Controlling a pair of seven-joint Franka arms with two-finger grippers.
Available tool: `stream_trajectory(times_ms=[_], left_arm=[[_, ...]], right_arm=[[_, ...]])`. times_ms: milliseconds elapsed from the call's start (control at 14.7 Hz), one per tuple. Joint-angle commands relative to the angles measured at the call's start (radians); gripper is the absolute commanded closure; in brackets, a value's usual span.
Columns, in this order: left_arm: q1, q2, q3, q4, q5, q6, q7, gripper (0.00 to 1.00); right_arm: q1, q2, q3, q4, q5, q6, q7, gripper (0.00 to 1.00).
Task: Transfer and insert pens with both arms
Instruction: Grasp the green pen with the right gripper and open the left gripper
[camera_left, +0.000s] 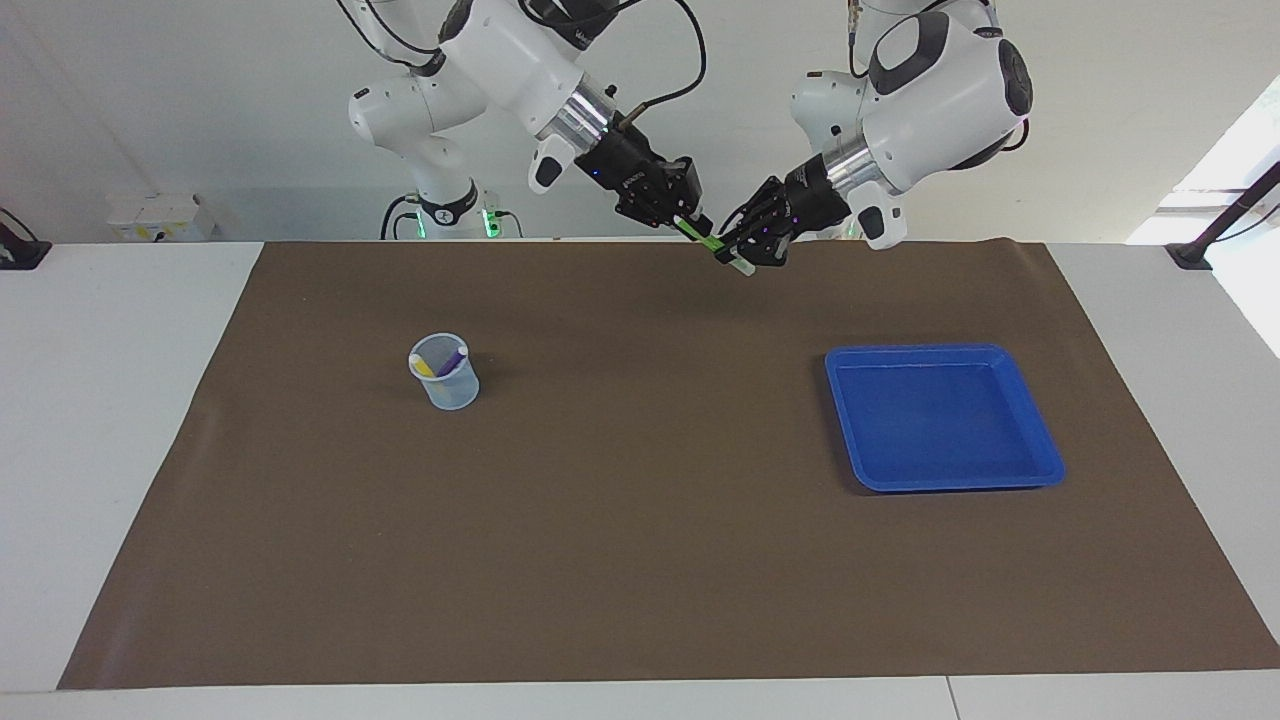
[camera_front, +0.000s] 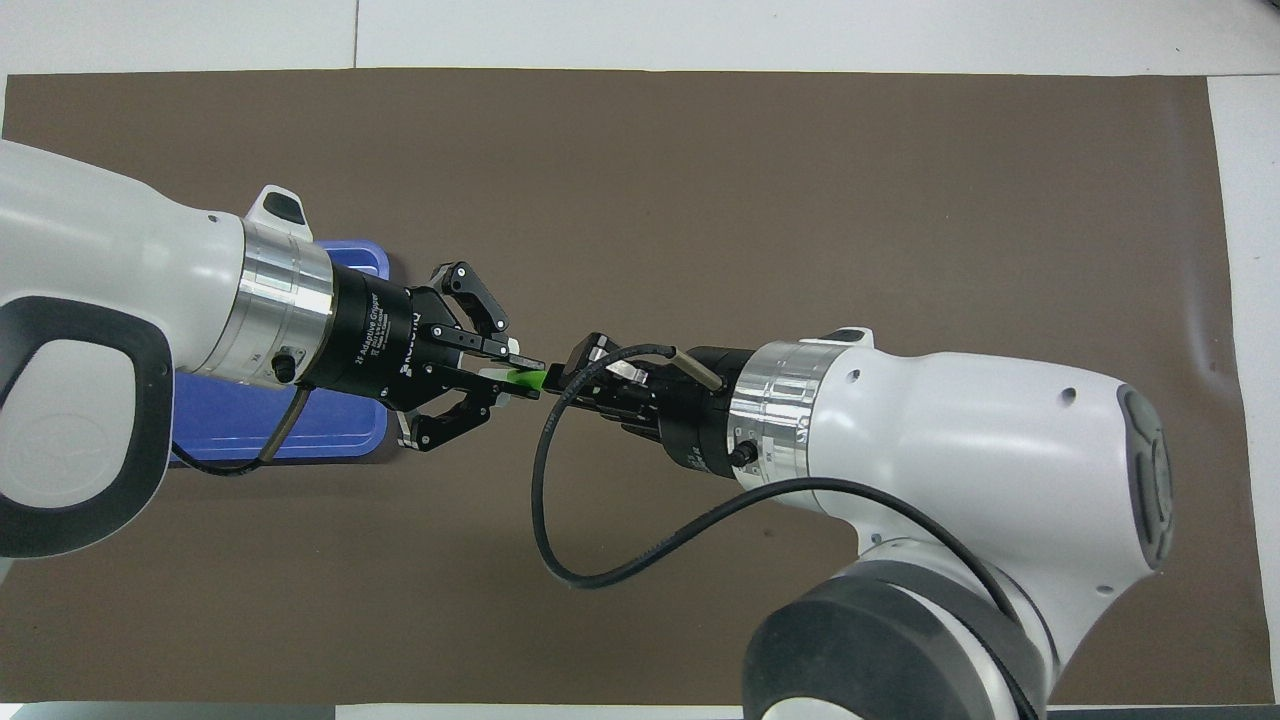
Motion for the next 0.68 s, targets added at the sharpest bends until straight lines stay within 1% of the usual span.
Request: stream_trajectory(times_ms=[0,68,136,272,340,408,476,544,611], left_arm=[[0.001,-0.032,0.011,-0.035,-0.005,0.016,0.046,0.98],[0.004,-0.032,0.011,-0.028,-0.009,0.016,0.06,0.07],[0.003,-0.037,0.011,-0.033,-0.009,0.015,0.061,0.0],[0.004,-0.037,0.013,-0.035,-0.011,0.018,0.061,0.0],[0.004,-0.038,0.014,-0.035,-0.009,0.018,0.061,0.0],[0.004,-0.038,0.016,-0.035,-0.009,0.018,0.063,0.0],[0.007,-0.038,0.019,-0.036,-0.008,0.018,0.064,0.0],[0.015,-0.038,0.022,-0.036,-0.005,0.018,0.067,0.0],[0.024,-0.038,0.022,-0.038,0.001,0.016,0.07,0.0]], right_arm=[[-0.052,0.001,0.003,0.013,-0.027,-0.076,-0.033,1.0],[-0.069,-0.002,0.002,0.013,-0.079,-0.123,-0.07,1.0],[-0.083,-0.002,0.002,0.019,-0.107,-0.166,-0.108,1.0],[-0.104,-0.004,-0.003,0.026,-0.135,-0.226,-0.159,1.0],[-0.135,-0.005,-0.006,0.039,-0.197,-0.285,-0.2,1.0],[-0.185,-0.005,-0.007,0.072,-0.283,-0.377,-0.276,1.0],[-0.24,-0.001,-0.006,0.109,-0.372,-0.481,-0.391,1.0],[-0.299,0.002,-0.006,0.128,-0.437,-0.551,-0.526,1.0],[-0.358,0.004,-0.006,0.129,-0.48,-0.585,-0.659,1.0]])
